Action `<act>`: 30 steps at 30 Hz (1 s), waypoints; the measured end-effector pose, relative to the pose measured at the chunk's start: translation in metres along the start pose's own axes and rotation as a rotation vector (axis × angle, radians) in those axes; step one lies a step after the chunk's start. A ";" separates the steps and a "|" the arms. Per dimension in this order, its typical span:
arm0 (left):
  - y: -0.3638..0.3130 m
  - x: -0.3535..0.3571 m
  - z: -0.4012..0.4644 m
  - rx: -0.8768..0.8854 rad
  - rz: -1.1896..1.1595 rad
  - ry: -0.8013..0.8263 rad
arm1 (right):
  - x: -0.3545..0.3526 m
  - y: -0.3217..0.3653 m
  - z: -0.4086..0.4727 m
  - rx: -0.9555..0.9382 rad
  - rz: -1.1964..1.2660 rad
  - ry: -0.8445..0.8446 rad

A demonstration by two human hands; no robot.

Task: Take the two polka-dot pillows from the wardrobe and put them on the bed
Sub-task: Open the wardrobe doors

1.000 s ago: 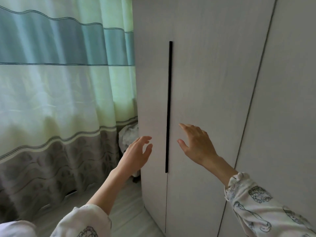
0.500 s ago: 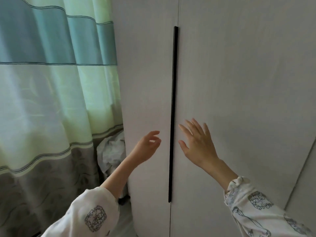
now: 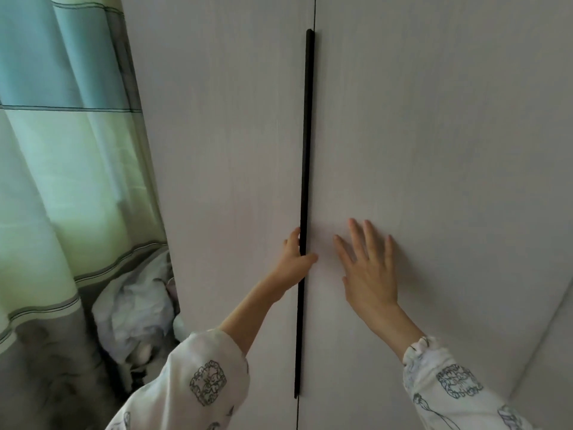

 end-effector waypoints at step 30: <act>0.026 -0.081 -0.191 0.124 -0.336 -0.220 | -0.129 0.130 -0.067 -0.070 1.620 0.637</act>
Point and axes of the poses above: each hand's wrist, its own z-axis towards the middle knuckle, its own x-axis out of the palm, y = z × x, the point moved 1 cm from there along z, towards the middle knuckle, and after that the axes turned 4 degrees about y, right-handed, at the moved point
